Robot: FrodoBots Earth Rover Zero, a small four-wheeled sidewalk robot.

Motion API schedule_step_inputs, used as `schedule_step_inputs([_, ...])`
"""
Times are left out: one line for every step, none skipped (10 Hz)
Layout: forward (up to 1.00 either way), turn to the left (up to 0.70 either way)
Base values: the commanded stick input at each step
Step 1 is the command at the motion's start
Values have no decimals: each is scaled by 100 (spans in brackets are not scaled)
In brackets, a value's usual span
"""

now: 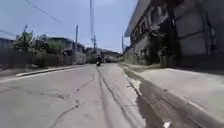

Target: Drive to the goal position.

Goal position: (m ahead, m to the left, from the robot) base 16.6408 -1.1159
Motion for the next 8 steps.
schedule_step_inputs([100,-2])
schedule_step_inputs([100,-21])
schedule_step_inputs([100,-34])
schedule_step_inputs([100,-27])
schedule_step_inputs([100,-9])
schedule_step_inputs([100,0])
schedule_step_inputs([100,0])
schedule_step_inputs([100,0])
